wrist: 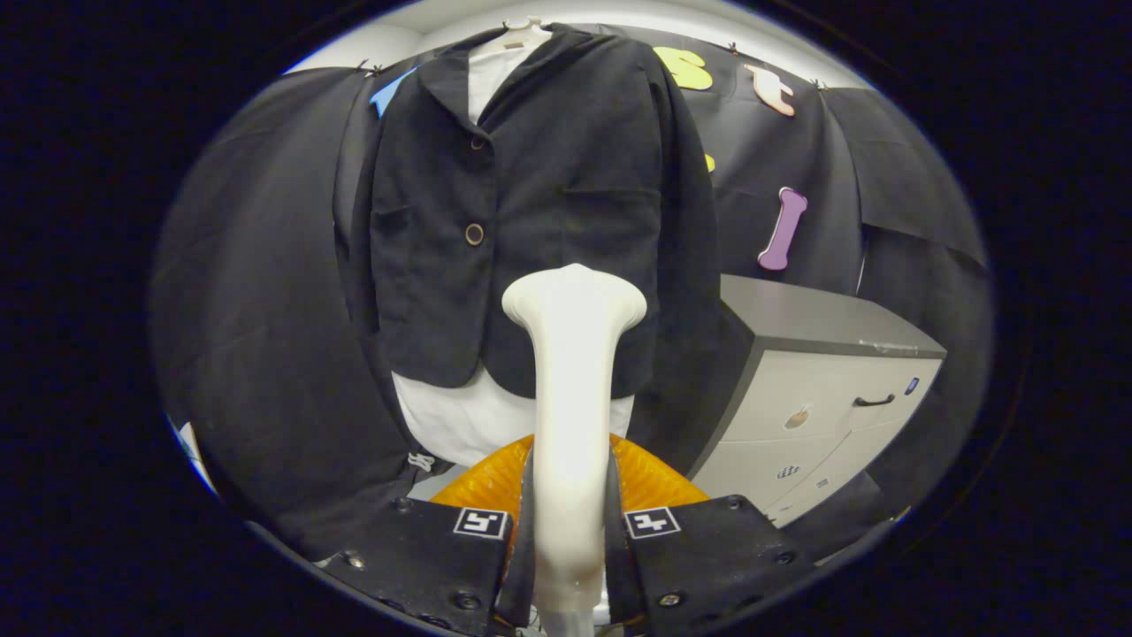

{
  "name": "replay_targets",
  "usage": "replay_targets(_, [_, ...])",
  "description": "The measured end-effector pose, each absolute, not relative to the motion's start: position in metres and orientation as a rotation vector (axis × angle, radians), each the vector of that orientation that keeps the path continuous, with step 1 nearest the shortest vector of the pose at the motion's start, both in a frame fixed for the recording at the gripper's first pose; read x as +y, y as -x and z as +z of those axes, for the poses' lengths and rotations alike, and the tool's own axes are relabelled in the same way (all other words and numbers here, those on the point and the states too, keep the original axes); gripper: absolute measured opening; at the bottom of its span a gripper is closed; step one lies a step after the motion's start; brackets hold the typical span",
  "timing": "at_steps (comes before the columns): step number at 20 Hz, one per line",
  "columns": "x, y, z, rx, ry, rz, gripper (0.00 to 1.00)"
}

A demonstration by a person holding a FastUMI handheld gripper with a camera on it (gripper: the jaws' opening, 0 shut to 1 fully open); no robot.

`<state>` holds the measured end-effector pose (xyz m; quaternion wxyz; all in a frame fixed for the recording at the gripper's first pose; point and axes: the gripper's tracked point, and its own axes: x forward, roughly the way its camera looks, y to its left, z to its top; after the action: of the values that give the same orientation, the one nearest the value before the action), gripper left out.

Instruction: Iron the clothes twice with a garment steamer, once on the left side and once on the right side.

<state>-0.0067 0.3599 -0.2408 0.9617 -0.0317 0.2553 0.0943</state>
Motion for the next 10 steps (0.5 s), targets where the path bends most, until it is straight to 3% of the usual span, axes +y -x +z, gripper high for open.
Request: replay_targets(10, [0.361, 0.039, -0.316, 0.692, 0.121, 0.231, 0.35])
